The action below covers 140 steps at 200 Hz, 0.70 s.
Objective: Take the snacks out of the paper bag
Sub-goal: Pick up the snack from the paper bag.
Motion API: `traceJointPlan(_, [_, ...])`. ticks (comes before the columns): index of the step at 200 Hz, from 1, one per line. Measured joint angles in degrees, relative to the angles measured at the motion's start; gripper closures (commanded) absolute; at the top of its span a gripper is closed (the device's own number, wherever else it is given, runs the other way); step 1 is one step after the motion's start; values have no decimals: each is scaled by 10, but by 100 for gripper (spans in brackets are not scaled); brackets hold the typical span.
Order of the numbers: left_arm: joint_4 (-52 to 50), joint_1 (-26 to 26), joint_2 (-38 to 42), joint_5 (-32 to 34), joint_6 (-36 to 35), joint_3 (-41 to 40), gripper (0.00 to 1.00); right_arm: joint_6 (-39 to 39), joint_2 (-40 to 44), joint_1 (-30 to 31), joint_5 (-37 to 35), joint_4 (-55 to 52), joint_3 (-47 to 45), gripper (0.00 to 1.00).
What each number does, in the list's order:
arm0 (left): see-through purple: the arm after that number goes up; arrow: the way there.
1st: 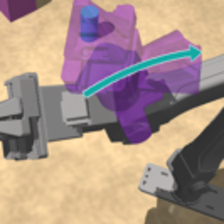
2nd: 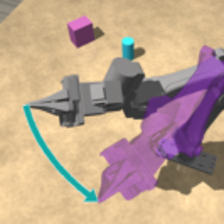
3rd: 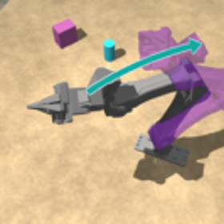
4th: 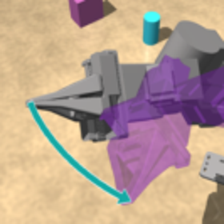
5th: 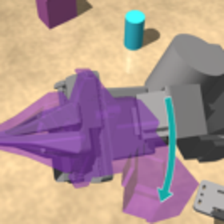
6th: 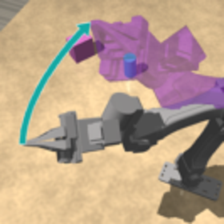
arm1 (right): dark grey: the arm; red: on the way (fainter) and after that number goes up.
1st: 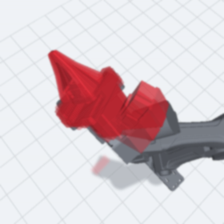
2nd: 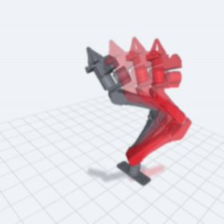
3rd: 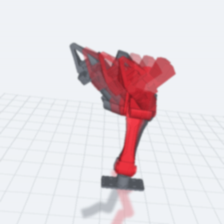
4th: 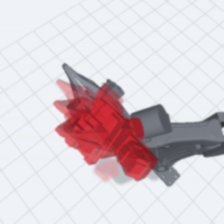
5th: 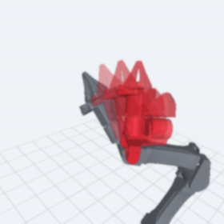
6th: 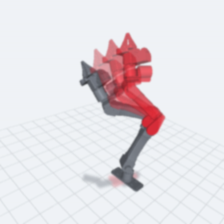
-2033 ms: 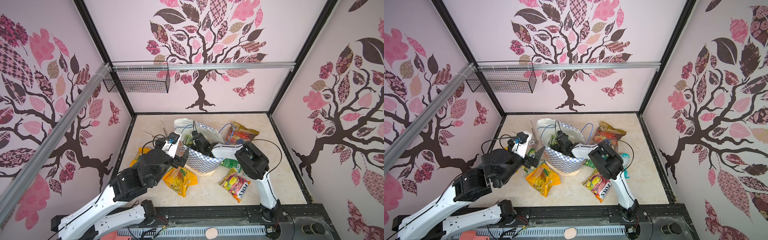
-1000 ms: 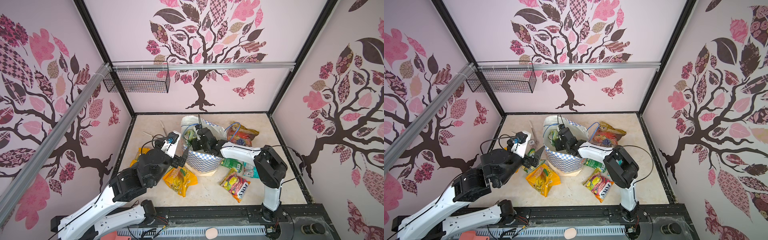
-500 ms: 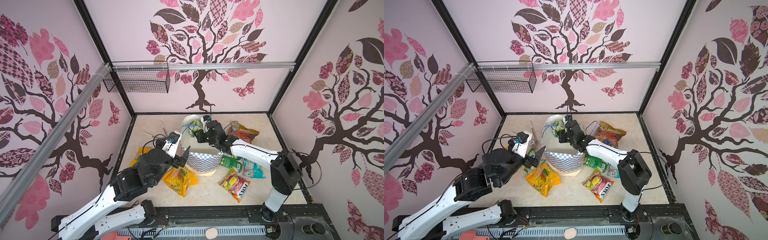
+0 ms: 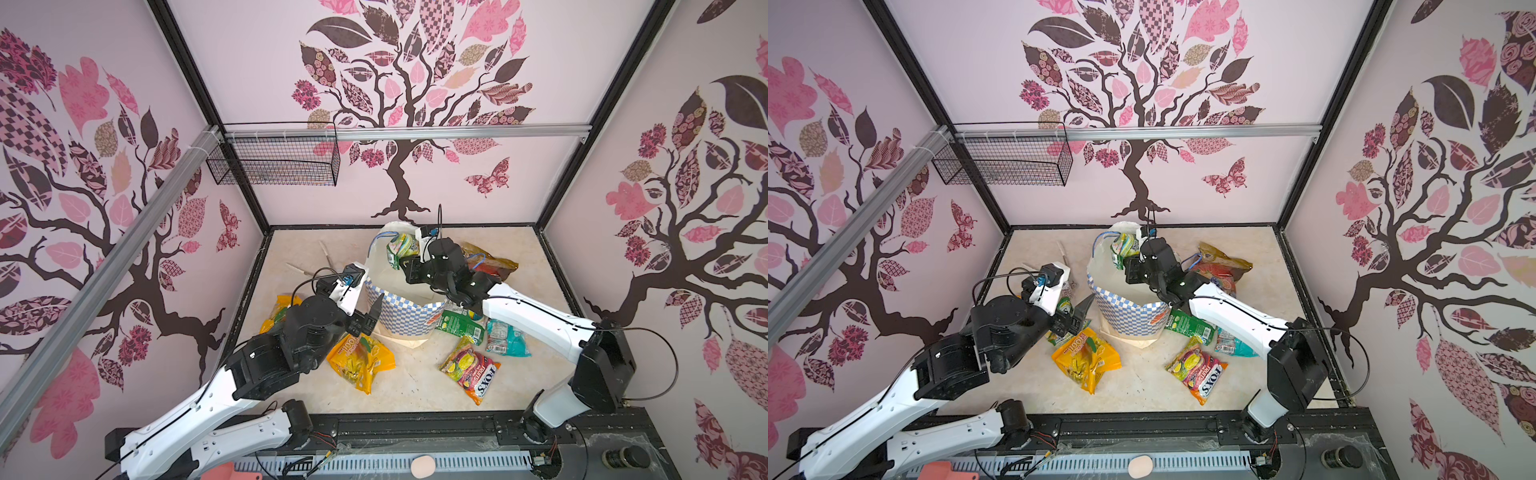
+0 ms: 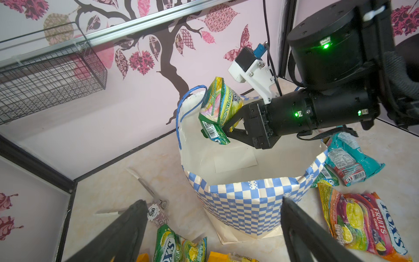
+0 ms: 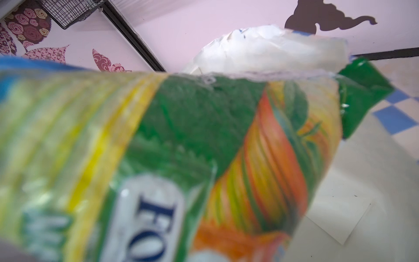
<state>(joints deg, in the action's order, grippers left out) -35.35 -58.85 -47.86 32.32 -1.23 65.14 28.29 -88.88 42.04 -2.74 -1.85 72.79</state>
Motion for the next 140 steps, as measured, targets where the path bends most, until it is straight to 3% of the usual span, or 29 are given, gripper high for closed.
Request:
traceJointPlan(51, [-3,0,-9,-15,5,4,7,0,41,0,16,-5,5,100])
traceJointPlan(112, [-4,1,-13,-29,12,5,7,3,43,-3,37,-25,64,100])
traceJointPlan(140, [-23,5,-35,-69,12,35,6,-1,46,-9,42,-54,117,98])
